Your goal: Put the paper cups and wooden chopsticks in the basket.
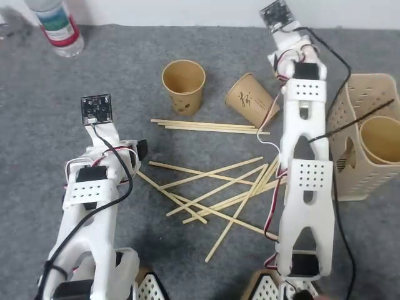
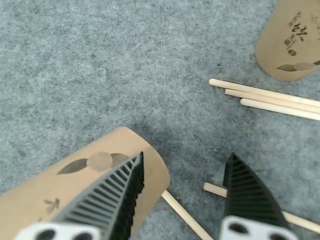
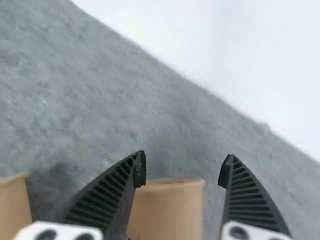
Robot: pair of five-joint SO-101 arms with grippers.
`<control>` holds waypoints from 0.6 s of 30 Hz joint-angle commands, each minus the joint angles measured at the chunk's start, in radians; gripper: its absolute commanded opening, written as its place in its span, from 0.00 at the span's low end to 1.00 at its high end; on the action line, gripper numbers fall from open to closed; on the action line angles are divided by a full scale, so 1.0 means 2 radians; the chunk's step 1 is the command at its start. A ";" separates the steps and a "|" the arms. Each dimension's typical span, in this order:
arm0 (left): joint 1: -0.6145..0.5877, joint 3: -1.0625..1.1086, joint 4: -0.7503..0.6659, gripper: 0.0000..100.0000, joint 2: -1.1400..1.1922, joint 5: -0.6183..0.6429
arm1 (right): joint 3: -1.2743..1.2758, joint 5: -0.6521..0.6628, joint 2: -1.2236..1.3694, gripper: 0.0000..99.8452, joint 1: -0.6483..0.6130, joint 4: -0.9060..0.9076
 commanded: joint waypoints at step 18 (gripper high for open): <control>-0.002 0.003 -0.002 0.26 0.006 0.007 | 0.018 0.049 0.009 0.25 0.037 0.039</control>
